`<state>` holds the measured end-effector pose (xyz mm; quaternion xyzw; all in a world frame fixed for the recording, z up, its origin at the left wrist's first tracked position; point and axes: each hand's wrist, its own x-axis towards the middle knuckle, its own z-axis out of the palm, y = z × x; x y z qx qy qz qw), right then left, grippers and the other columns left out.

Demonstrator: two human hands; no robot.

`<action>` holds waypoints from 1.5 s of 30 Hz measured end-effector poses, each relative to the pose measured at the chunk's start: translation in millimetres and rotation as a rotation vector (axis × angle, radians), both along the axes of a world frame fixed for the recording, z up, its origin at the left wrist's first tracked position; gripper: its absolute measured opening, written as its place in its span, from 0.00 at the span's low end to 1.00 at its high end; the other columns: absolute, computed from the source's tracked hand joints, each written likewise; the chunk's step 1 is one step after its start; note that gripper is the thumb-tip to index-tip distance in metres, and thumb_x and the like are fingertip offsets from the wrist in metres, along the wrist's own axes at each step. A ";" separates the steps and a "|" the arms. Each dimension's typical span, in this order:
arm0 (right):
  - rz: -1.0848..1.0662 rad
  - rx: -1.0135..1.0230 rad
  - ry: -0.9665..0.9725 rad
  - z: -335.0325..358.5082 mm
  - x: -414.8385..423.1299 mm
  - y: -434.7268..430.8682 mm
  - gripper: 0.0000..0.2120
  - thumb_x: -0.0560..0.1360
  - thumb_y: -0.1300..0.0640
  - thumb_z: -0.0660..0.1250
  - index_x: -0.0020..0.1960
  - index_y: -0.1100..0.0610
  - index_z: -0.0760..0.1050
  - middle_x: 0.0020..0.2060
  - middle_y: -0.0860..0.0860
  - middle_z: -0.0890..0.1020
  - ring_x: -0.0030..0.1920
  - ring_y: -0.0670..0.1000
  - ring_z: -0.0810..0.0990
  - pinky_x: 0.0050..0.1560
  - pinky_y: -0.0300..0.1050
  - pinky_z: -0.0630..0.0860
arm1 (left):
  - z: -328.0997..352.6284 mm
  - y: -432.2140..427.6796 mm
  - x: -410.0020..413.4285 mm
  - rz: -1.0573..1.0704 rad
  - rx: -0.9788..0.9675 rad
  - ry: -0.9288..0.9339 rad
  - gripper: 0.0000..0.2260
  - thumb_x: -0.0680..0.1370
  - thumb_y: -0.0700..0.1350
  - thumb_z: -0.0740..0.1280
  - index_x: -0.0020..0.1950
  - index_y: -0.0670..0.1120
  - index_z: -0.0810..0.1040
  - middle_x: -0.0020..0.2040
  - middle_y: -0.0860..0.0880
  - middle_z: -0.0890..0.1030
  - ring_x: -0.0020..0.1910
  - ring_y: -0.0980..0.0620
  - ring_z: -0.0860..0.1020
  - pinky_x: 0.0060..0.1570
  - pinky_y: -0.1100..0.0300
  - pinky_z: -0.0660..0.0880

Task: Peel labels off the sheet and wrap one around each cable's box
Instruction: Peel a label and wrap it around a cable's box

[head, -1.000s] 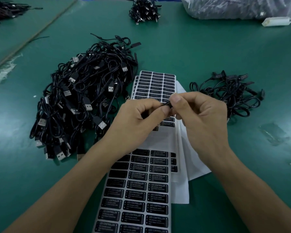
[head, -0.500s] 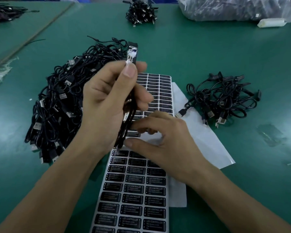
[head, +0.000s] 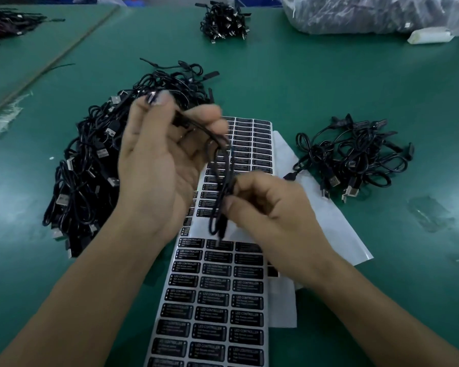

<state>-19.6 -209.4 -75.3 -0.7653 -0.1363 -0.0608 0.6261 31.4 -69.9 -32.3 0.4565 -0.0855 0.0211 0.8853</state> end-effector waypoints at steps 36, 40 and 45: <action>-0.270 -0.415 -0.010 -21.0 13.8 -34.3 0.09 0.78 0.52 0.70 0.39 0.48 0.76 0.21 0.43 0.69 0.23 0.45 0.65 0.27 0.39 0.66 | -20.6 31.6 17.7 0.881 1.437 -0.390 0.07 0.82 0.42 0.60 0.58 0.46 0.76 0.49 0.50 0.75 0.41 0.55 0.70 0.40 0.58 0.68; -0.292 -0.454 -0.001 -21.4 15.1 -33.5 0.09 0.77 0.52 0.70 0.39 0.47 0.76 0.20 0.43 0.70 0.23 0.45 0.66 0.28 0.37 0.68 | -14.4 34.3 19.9 0.921 1.006 -0.605 0.09 0.84 0.42 0.57 0.58 0.56 0.69 0.49 0.57 0.68 0.36 0.40 0.74 0.37 0.44 0.73; -0.282 -0.345 -0.064 -15.7 11.3 -31.3 0.04 0.76 0.44 0.68 0.46 0.44 0.78 0.23 0.44 0.68 0.25 0.44 0.65 0.30 0.46 0.70 | -17.5 23.0 16.0 0.837 0.858 -0.815 0.07 0.85 0.40 0.60 0.57 0.53 0.72 0.49 0.54 0.73 0.28 0.43 0.76 0.26 0.53 0.70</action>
